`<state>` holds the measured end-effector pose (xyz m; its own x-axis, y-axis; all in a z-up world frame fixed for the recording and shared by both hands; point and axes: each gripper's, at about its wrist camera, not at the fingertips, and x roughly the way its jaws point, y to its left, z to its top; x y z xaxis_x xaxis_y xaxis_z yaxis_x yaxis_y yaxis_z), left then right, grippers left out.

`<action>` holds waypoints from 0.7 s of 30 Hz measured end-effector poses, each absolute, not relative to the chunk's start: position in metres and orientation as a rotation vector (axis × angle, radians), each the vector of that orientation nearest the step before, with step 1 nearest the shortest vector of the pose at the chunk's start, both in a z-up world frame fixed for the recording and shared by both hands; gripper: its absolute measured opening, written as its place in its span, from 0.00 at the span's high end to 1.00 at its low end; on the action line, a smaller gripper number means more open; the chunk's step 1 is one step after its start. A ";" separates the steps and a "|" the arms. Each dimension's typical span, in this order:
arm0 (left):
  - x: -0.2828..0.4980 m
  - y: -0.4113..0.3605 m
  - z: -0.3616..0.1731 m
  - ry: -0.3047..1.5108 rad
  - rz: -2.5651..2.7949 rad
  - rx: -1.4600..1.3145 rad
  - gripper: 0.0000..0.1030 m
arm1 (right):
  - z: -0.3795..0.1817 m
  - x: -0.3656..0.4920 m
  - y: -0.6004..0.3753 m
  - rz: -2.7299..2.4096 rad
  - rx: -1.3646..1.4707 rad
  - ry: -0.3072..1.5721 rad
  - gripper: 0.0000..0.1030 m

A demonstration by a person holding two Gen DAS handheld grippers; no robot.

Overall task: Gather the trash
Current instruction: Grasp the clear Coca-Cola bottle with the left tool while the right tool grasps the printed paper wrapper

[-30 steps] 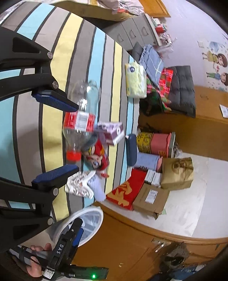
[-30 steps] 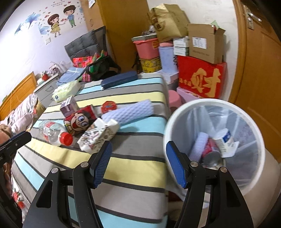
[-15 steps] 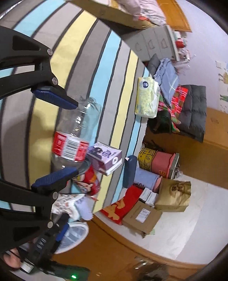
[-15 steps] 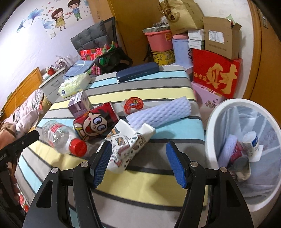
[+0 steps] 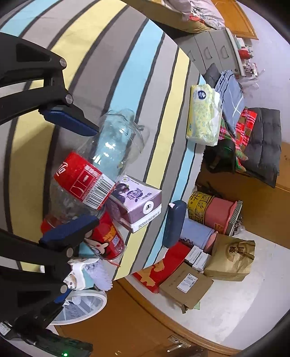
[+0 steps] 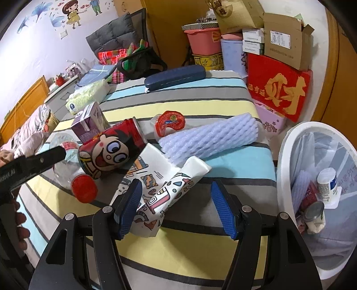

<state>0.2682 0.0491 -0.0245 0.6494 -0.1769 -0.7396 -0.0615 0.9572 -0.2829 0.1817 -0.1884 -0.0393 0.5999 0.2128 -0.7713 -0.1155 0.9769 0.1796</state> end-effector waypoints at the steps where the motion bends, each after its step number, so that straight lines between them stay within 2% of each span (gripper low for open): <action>1: 0.269 0.049 -0.024 0.866 -0.062 -0.292 0.26 | -0.040 0.183 -0.188 0.187 0.113 0.912 0.36; 6: 0.270 0.050 -0.025 0.875 -0.073 -0.254 0.23 | -0.040 0.186 -0.190 0.191 0.114 0.916 0.37; 8: 0.266 0.054 -0.021 0.873 -0.056 -0.222 0.23 | -0.038 0.184 -0.190 0.194 0.115 0.905 0.48; 10: 0.264 0.059 -0.020 0.880 -0.039 -0.206 0.23 | -0.038 0.184 -0.190 0.198 0.119 0.901 0.70; 13: 0.265 0.067 -0.021 0.899 -0.058 -0.250 0.24 | -0.037 0.183 -0.191 0.220 0.127 0.896 0.81; 21: 0.287 0.065 -0.020 0.885 -0.007 -0.296 0.24 | -0.036 0.178 -0.187 0.236 0.085 0.886 0.82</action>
<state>0.2866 0.0648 -0.0201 0.6363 -0.1279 -0.7608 -0.1159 0.9591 -0.2581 0.1779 -0.1872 -0.0365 0.6087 0.2394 -0.7564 -0.1694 0.9706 0.1708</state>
